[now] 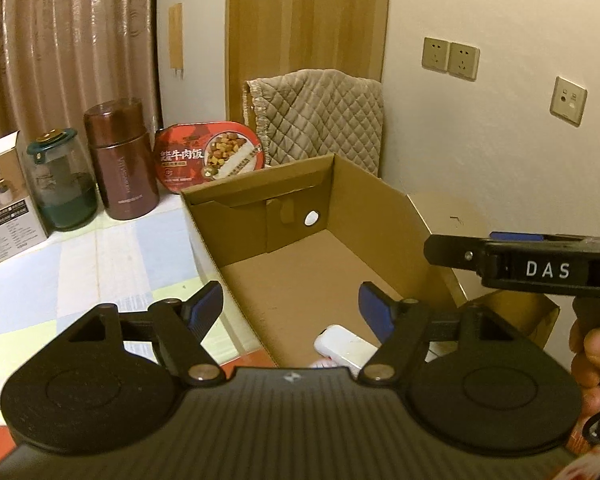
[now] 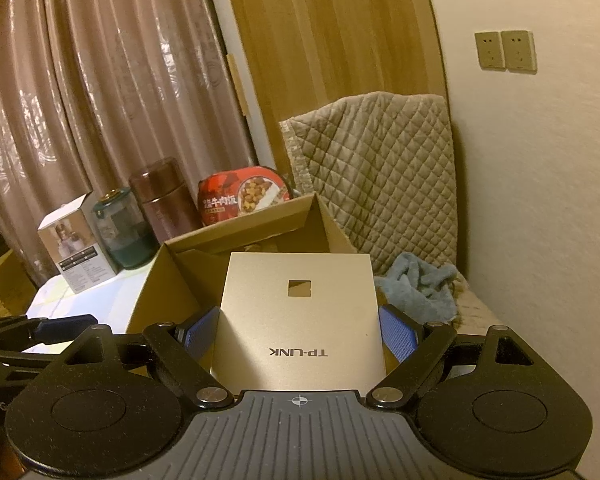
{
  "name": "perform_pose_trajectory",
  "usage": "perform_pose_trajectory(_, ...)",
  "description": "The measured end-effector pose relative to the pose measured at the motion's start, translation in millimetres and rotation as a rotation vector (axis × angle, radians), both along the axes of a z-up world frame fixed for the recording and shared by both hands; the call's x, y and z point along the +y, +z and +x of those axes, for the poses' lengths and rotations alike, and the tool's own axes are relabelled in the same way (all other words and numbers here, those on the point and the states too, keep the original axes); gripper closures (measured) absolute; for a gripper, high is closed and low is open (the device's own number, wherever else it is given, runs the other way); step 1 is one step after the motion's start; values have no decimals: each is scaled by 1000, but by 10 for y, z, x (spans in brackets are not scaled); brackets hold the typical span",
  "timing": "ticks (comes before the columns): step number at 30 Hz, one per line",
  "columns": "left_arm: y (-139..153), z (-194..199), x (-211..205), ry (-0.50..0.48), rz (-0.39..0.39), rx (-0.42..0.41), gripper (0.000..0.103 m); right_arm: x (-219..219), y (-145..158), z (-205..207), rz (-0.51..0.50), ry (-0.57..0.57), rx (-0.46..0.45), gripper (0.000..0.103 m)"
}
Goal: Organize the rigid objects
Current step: 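Open both tools to drop the piggy and plate into the box, then move both open tools back over the red mat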
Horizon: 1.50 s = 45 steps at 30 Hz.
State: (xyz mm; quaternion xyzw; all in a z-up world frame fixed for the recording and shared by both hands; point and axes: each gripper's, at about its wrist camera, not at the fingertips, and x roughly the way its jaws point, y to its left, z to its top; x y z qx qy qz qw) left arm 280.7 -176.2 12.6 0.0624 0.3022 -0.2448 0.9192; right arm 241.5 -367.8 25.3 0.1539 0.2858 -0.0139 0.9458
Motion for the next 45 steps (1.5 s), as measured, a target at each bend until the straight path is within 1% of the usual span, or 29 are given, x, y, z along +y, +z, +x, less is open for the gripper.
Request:
perform_pose_trajectory(16,72,-52,161,24,-8,-11,32,91,-43,43,-5,29,19,20)
perform_pose_trajectory(25,41,-61,246,43,-20,0,32,165,-170,80,-4,82,89,20)
perform_pose_trajectory(31,17,-74,298,52,-29,13,32,208,-223,101,-9,92,118,20)
perform_pose_trajectory(34,15,-76,337,60,-28,14,32,204,-243,106,-6,77,130,20)
perform_pose_trajectory(40,19,-88,454,81,-37,18,32,161,-195,75,15,42,103,20)
perform_pose_trajectory(45,32,-118,582,104,-37,16,32,184,-126,40,33,28,58,20)
